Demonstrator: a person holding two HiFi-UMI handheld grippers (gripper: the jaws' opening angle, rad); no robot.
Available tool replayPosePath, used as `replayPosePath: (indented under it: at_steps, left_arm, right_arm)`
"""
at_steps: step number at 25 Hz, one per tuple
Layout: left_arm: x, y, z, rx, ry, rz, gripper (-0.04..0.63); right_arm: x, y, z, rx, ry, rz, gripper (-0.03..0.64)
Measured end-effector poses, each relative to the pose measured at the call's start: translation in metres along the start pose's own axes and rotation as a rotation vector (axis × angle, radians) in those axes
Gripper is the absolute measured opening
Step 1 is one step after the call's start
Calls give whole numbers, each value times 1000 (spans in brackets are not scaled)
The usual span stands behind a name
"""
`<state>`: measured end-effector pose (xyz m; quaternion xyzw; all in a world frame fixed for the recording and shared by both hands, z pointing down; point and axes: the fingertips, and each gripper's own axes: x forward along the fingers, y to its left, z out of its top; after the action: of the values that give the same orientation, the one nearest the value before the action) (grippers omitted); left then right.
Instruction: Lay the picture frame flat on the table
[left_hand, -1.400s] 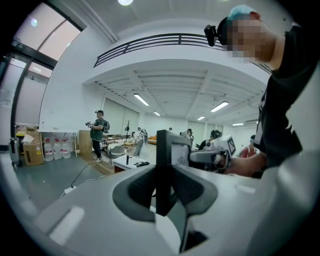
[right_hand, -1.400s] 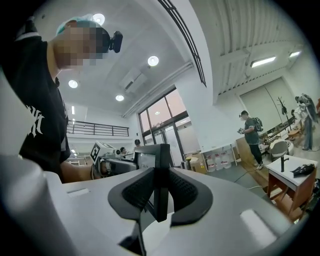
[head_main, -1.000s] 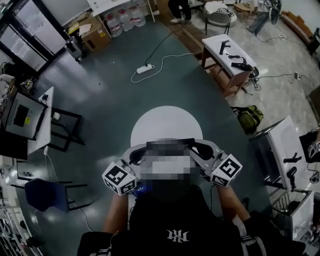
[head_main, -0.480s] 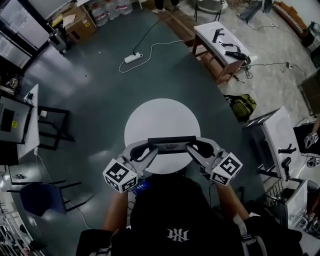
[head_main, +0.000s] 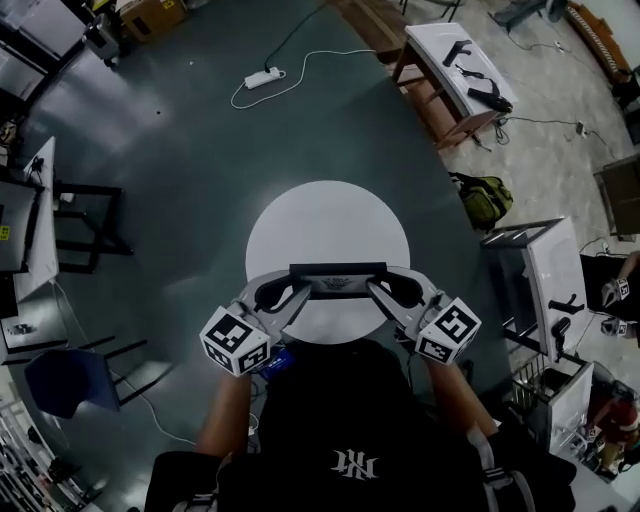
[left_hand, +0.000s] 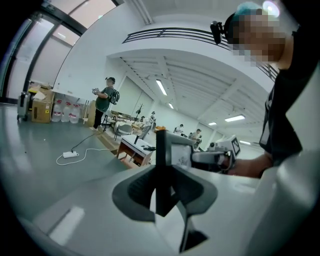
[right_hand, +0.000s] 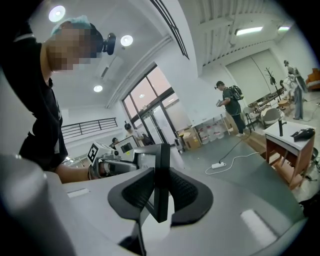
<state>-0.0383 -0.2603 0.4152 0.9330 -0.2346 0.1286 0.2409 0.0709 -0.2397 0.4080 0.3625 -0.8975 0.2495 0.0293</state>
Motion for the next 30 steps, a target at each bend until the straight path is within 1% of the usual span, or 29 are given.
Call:
replayPosePath:
  at_steps: [8,13,17,21,27,30]
  left_arm:
    - [22,67,-33,-109,8,-13,95]
    - [36,90,-61,-155,31,-6,95]
    - [48,104,-88,-202,65,30,98]
    - [73,124,-121,-219,112,76,98]
    - [95,141,-167,-260,158,128,98]
    - [107,145,-188,-285,181,164,98]
  right_arm:
    - [57,-40,-27,36,96,-29,71]
    - [76,-60,-53,70,141,-44,72]
    - [83,-75,-81,110,180,-22,71]
    - [98,-110,-118,156,218,1,73]
    - [113,-141,-165,183,291,59,74]
    - [115,-155,-186,192,331,68,75]
